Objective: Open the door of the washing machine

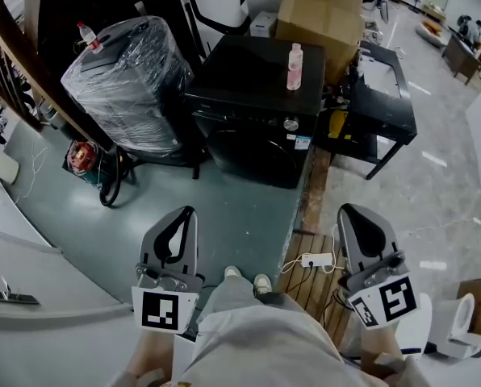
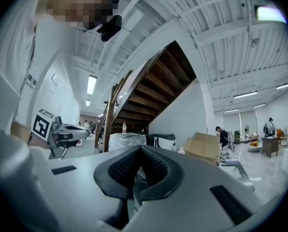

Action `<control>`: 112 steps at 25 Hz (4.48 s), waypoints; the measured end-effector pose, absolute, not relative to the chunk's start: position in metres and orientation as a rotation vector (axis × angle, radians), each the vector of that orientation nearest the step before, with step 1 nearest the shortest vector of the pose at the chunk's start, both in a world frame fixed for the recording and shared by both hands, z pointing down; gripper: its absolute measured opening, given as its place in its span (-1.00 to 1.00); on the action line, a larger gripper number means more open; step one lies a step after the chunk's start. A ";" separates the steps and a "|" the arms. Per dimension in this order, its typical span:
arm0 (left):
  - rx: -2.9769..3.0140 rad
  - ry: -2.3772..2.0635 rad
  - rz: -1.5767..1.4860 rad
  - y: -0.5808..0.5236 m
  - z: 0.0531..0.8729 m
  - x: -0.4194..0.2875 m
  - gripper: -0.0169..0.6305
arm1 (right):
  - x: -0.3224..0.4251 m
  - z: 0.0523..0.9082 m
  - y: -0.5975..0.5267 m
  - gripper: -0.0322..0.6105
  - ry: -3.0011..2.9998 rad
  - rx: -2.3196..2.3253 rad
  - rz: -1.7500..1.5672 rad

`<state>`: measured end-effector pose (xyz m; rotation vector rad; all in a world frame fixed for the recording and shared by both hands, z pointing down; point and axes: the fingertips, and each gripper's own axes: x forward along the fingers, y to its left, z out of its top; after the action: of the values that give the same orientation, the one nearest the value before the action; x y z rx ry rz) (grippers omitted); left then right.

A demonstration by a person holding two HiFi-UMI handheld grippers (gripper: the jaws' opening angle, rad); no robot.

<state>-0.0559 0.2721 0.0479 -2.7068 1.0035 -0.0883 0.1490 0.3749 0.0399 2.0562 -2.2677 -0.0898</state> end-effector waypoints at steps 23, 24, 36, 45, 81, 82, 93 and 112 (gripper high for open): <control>-2.750 0.987 -0.155 0.171 0.082 -0.048 -0.88 | 0.158 0.068 0.278 0.14 -2.177 2.064 0.028; -2.758 0.982 -0.158 0.162 0.083 -0.046 -0.88 | 0.159 0.069 0.269 0.14 -2.171 2.064 0.035; -2.835 0.750 -0.177 0.039 0.105 -0.018 -0.88 | 0.175 0.096 0.153 0.14 -2.045 2.099 0.129; -2.941 0.599 -0.228 -0.025 0.137 0.007 -0.88 | 0.192 0.135 0.093 0.14 -1.962 2.081 0.188; -3.053 0.485 -0.796 -0.067 0.398 0.212 -0.88 | 0.332 0.457 0.003 0.14 -2.044 1.673 0.807; -3.053 0.488 -0.809 -0.067 0.404 0.214 -0.88 | 0.332 0.465 0.002 0.14 -2.044 1.664 0.817; -3.117 0.553 -0.936 -0.070 0.473 0.215 -0.88 | 0.330 0.550 -0.006 0.13 -1.987 1.542 0.865; -3.202 0.603 -0.997 -0.059 0.536 0.199 -0.88 | 0.322 0.623 -0.025 -0.21 -1.959 1.457 0.831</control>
<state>0.1992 -0.0591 0.5359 -3.2018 0.6031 -0.9973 0.3216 -0.0249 0.6232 1.4574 -1.9586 0.8314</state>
